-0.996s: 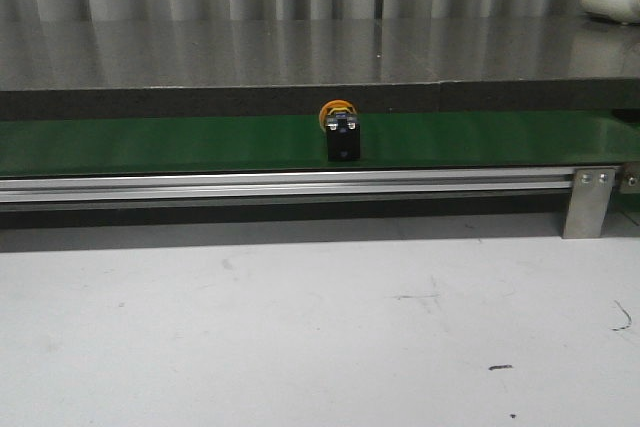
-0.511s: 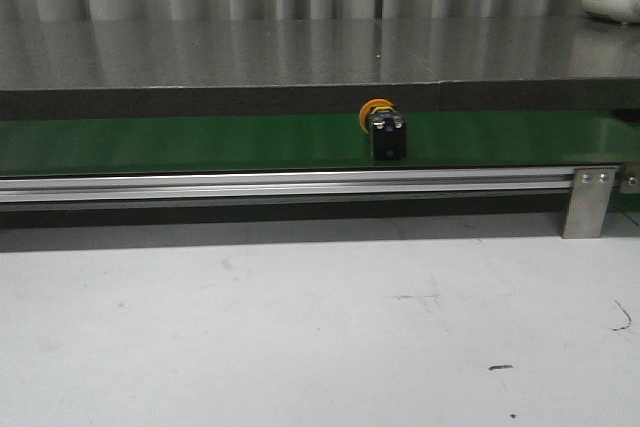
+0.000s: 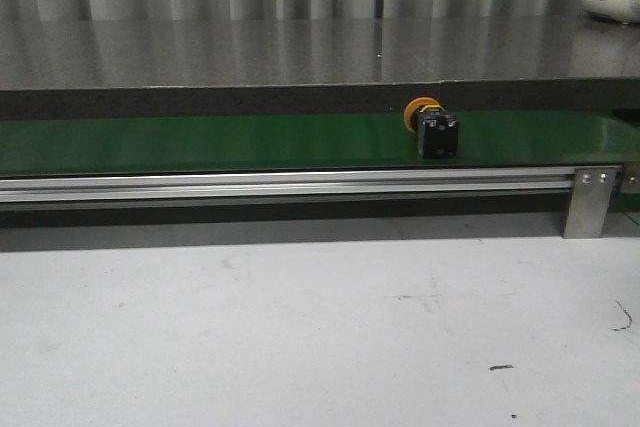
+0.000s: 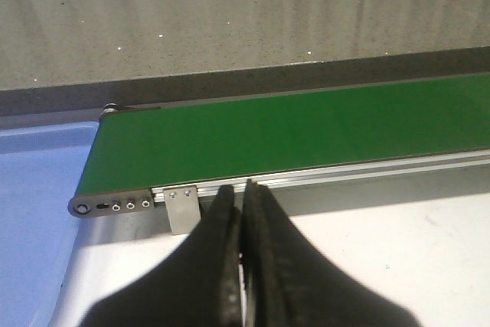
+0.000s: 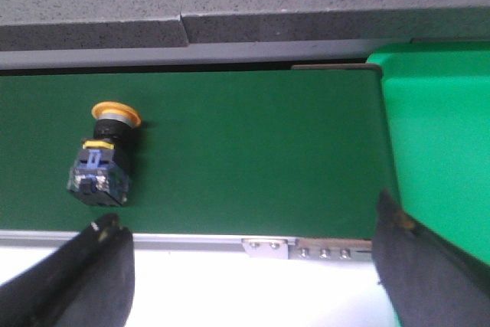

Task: Move button from left to right
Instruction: 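Hold the right gripper above the belt while the button travels toward it, then lower the right gripper onto the button and close it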

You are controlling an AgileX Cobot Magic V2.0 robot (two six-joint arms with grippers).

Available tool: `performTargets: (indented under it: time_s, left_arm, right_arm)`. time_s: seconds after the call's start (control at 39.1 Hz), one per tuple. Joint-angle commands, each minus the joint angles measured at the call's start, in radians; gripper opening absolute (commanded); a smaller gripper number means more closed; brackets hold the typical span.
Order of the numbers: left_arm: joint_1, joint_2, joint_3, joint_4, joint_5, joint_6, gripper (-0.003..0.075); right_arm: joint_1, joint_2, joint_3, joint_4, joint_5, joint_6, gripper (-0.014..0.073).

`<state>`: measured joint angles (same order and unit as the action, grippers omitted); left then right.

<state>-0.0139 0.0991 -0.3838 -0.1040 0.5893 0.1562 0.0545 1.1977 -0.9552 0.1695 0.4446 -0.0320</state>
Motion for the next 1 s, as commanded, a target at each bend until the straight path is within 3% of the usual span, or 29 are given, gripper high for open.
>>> performTargets:
  time_s: [0.0, 0.97]
  left_arm:
    - [-0.008, 0.012, -0.025, -0.015, -0.08, -0.003, -0.0021]
    - [-0.008, 0.012, -0.025, -0.015, -0.08, -0.003, -0.0021]
  right_arm:
    - [-0.004, 0.053, -0.085, 0.025, -0.032, 0.0, 0.0645]
    - [0.045, 0.471, -0.386, 0.062, 0.125, -0.002, 0.0645]
